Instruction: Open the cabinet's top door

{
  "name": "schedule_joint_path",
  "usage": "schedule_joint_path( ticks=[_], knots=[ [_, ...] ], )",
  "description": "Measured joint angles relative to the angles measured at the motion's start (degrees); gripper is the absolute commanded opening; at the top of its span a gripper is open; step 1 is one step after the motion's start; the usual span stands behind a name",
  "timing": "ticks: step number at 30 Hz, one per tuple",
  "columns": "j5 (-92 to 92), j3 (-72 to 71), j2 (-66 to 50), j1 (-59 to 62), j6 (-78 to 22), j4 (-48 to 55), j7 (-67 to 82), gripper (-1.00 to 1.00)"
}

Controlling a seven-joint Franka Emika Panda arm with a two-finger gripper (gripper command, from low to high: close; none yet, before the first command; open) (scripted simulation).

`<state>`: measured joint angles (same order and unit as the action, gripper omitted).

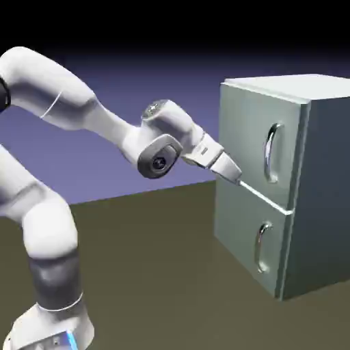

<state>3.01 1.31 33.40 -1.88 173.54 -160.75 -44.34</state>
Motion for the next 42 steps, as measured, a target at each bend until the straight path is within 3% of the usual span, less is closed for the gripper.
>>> schedule_joint_path(
  ticks=[42],
  knots=[
    [104.7,45.5,25.9,-41.6,-16.4,8.9,-65.5,1.00]
  ],
)
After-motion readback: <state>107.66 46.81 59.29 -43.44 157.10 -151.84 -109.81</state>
